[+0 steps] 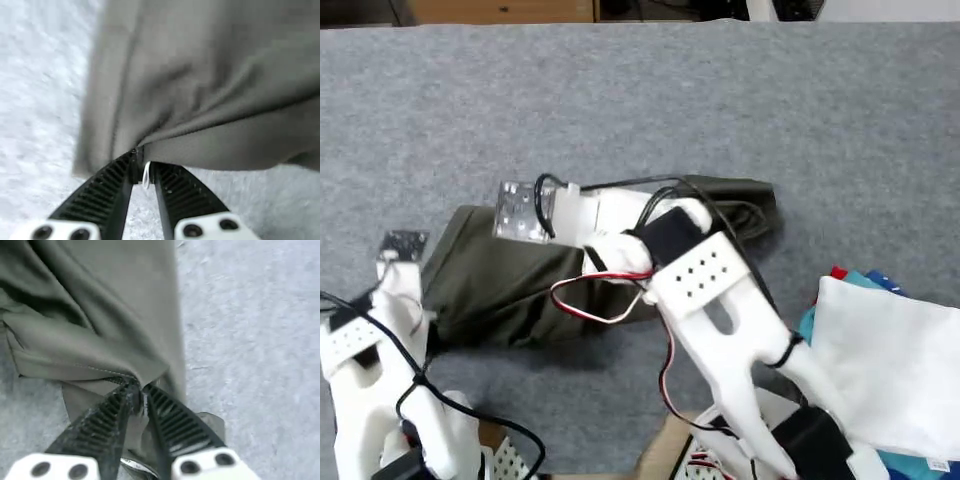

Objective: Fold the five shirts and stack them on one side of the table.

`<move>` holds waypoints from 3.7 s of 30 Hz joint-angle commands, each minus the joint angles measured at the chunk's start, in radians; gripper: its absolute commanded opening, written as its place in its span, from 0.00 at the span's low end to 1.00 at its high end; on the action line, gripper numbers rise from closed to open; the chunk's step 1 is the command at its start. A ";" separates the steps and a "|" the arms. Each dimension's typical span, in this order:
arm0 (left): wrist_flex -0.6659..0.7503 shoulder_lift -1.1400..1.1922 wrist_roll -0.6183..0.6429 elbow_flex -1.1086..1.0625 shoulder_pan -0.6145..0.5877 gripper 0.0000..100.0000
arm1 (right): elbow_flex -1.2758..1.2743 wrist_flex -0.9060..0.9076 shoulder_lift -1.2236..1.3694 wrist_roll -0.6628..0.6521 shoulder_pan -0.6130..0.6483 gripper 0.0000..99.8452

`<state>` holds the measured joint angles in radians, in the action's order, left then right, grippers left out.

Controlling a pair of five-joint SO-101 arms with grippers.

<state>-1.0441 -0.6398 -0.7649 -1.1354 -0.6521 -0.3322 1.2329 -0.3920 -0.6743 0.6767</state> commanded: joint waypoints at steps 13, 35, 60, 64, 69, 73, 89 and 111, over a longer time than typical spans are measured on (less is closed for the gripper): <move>-0.252 0.002 0.229 0.333 0.270 0.10 | 0.206 0.081 -0.047 0.083 -0.147 0.00; -0.095 -0.008 -0.821 0.120 -0.221 0.17 | 0.090 0.103 -0.045 0.061 -0.153 0.00; 0.167 -0.044 -1.422 0.049 -0.221 0.16 | 0.091 0.109 0.056 0.066 -0.228 0.00; 0.150 -0.157 -1.570 0.003 -0.244 0.14 | 0.091 0.109 0.062 0.066 -0.228 0.00; -0.057 -0.352 -1.738 -0.014 -0.273 0.13 | 0.091 0.110 0.064 0.066 -0.246 0.00; -0.117 -0.440 -1.788 -0.063 -0.270 0.13 | 0.091 0.123 0.064 0.066 -0.277 0.00; 0.192 -0.446 -1.220 -0.278 -0.269 0.16 | 0.091 0.153 0.056 0.068 -0.321 0.00; -0.259 -0.440 0.600 0.106 -0.245 0.19 | 0.091 0.153 0.058 0.087 -0.318 0.00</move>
<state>-1.3602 -1.0787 -0.4012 -1.0694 -0.8945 -0.2478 1.3802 -0.3276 -0.5961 0.3759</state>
